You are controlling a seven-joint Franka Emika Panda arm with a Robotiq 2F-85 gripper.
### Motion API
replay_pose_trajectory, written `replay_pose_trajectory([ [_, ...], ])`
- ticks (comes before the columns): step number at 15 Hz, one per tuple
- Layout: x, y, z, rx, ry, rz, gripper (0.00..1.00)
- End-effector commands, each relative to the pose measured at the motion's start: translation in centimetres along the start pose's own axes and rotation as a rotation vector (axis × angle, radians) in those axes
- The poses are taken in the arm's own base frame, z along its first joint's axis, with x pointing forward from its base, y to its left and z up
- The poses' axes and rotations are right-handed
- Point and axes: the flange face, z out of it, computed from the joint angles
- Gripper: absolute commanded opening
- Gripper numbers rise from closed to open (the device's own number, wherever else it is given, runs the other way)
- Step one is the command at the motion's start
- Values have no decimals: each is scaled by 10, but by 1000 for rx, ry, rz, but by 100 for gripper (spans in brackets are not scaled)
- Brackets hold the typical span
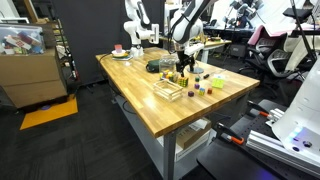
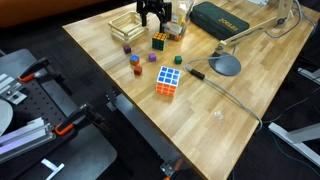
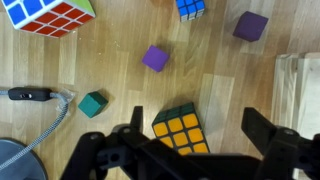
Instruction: Put the rubik's cube in the wooden box
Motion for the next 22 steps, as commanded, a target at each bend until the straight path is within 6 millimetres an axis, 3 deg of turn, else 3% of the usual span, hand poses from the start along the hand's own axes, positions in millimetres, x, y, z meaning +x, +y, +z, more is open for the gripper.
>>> replay_pose_trajectory([
  [1,10,-2,6,-1,-1,-17,100],
  [8,40,8,28,-12,-22,12,100],
  [12,58,1,37,-6,-29,4,100],
  [16,62,-2,53,-3,-60,6,100],
  [17,63,-2,53,-3,-62,7,92],
  [18,63,-2,52,2,-66,8,72],
  [22,62,-3,46,-3,-54,18,44],
])
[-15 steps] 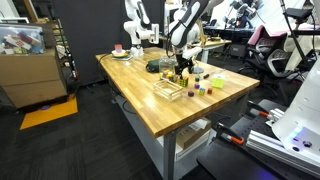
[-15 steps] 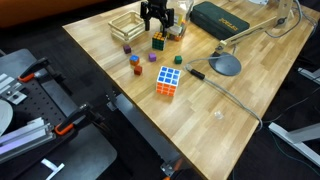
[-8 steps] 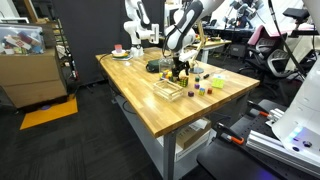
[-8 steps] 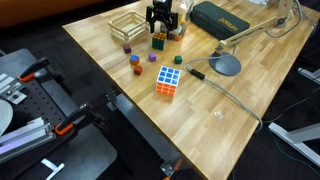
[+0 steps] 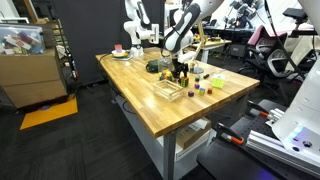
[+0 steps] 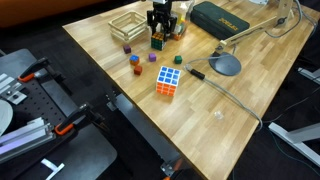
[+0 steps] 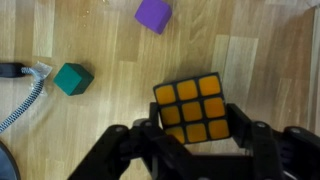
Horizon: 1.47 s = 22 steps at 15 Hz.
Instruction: Put the rubik's cube in the wooden box
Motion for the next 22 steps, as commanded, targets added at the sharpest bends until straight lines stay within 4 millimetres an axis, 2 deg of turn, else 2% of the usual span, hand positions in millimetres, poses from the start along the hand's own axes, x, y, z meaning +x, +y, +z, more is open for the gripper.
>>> replay_pose_trajectory([
  [1,0,0,-4,6,-10,10,38],
  [4,-7,-1,-19,1,30,31,20],
  [7,-25,-5,-51,-8,93,53,4],
  [10,-54,-16,-86,-24,125,59,6],
  [12,-71,-30,-100,-34,126,41,5],
  [14,-82,-48,-105,-33,123,7,5],
  [18,-77,-95,-107,-47,130,-118,5],
  [22,-53,-127,-113,-41,134,-173,5],
])
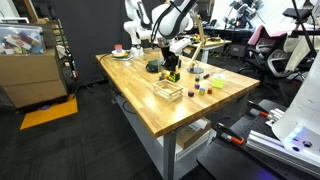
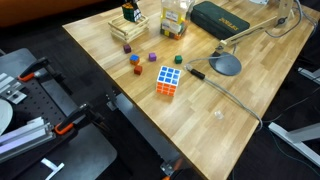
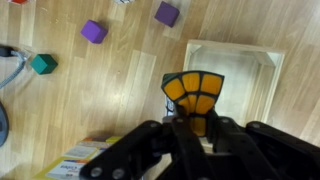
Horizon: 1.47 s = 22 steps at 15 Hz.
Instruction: Put the rubik's cube in the wooden box
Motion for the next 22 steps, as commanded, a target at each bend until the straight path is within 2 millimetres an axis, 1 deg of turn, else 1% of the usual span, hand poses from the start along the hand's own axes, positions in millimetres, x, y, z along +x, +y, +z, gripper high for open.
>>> replay_pose_trajectory([
  [1,29,-11,-3,4,9,-55,5],
  [4,52,-21,1,17,13,-92,5],
  [6,62,-23,13,21,-9,-97,5],
  [8,65,-22,27,32,-50,-109,5],
  [10,64,-22,39,33,-92,-121,9],
  [11,63,-23,43,41,-107,-126,13],
  [12,62,-24,45,48,-120,-131,24],
  [13,61,-25,45,59,-127,-135,47],
  [14,61,-26,44,61,-128,-131,49],
  [15,61,-26,42,68,-130,-130,52],
  [16,60,-28,47,41,-111,-117,33],
  [17,60,-28,45,45,-112,-116,40],
  [19,60,-28,45,46,-112,-116,52],
  [22,60,-28,45,46,-113,-116,52],
])
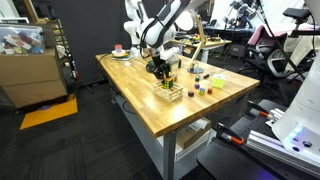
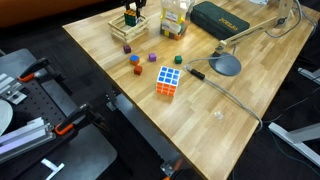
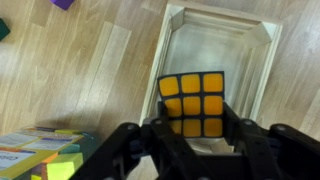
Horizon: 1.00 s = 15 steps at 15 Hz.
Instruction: Put the rubik's cube in the wooden box
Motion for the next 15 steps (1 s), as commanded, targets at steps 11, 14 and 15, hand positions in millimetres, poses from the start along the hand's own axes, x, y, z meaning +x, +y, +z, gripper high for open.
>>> replay_pose_trajectory([
  [11,3,-3,0,2,1,-8,80],
  [14,8,-13,2,-11,2,-30,97],
  [15,9,-15,3,-14,1,-33,100],
])
